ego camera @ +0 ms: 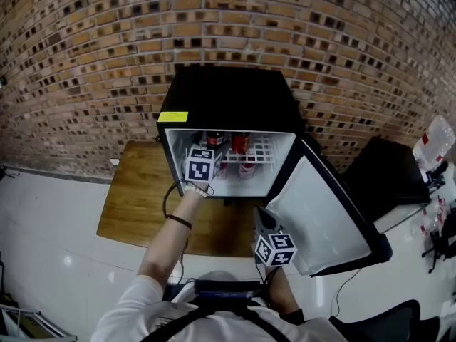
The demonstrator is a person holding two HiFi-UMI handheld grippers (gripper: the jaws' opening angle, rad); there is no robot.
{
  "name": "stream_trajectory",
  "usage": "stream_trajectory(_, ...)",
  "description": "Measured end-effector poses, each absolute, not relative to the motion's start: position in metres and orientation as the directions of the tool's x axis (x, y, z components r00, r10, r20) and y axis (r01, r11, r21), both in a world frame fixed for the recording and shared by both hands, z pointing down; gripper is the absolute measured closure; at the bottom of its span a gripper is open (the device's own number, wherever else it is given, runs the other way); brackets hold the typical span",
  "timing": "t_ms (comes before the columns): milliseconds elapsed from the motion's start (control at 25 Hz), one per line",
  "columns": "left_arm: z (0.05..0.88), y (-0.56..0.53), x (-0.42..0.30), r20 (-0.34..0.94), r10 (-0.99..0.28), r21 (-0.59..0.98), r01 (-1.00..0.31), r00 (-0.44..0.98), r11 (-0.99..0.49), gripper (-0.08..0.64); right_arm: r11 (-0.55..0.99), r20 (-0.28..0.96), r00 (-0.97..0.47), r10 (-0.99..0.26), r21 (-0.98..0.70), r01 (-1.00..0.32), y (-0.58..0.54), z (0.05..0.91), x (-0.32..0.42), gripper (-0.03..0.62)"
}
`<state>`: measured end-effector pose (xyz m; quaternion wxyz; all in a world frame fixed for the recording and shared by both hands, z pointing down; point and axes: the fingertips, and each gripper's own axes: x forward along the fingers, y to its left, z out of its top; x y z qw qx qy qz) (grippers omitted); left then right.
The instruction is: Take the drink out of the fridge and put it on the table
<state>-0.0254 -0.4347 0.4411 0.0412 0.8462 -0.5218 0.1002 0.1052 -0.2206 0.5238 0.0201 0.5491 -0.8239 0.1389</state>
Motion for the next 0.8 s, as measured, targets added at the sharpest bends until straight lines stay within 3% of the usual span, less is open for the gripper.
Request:
stream_trajectory(320,0.449,-0.465,-0.018,0.252,-0.865,-0.030,-0.890,0.434,-0.455,0.169,0.338,0.181,-0.375,-0.909,-0.208,-0.918,-0.220,0.523,0.115,0.578)
stream_trajectory(640,0.455,-0.474,-0.021,0.287,-0.863,-0.056,-0.892,0.416,-0.448,0.252,0.331,0.177,-0.368,-0.913,-0.208,-0.920,-0.218,0.521,0.116,0.578)
stream_trajectory(800,0.453,-0.473,-0.022,0.287,-0.854,-0.039,-0.885,0.435,-0.464,0.261,0.330,0.173,-0.367,-0.914,-0.212,-0.920,-0.216,0.520,0.116,0.578)
